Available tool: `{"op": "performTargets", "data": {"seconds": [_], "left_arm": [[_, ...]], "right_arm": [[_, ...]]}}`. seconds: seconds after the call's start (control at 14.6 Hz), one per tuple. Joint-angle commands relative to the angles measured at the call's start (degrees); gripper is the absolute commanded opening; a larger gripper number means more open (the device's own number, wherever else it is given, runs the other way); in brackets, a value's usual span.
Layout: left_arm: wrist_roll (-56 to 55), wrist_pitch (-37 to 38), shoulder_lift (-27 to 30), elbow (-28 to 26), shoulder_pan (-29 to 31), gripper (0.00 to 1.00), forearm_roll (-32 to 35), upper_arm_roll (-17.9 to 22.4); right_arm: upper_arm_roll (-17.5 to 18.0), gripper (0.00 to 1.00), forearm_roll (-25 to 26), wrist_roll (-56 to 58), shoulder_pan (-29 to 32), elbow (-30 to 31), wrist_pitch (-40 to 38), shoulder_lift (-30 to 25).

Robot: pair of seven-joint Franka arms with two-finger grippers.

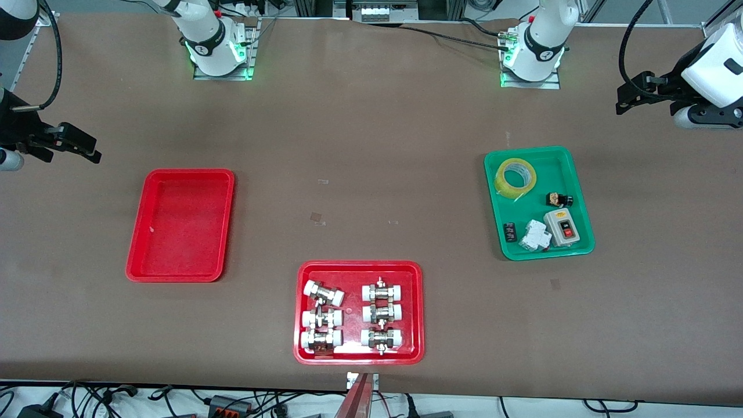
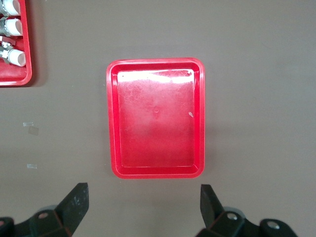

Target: Left arm passes tape to right arm into tray

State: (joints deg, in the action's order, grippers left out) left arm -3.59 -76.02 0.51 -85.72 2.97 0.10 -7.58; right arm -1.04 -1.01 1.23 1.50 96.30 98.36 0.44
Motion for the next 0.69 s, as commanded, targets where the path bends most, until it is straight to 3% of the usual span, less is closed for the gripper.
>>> {"op": "performTargets", "data": {"seconds": [0.0, 0.27, 0.62], "left_arm": [[1.3, 0.25, 1.16, -1.12, 0.29, 1.0, 0.95, -0.15], [1.04, -0.88, 0.12, -2.69, 1.43, 1.0, 0.34, 0.46], [0.51, -14.05, -2.79, -17.87, 1.52, 1.0, 1.22, -0.15]], "right_arm": [[0.34, 1.0, -0.83, 0.09, 0.35, -0.41, -0.71, 0.08], [0.25, 1.0, -0.75, 0.26, 0.44, -0.5, -0.71, 0.09], [0.34, 1.0, -0.74, 0.79, 0.35, -0.5, -0.53, 0.17]]}}
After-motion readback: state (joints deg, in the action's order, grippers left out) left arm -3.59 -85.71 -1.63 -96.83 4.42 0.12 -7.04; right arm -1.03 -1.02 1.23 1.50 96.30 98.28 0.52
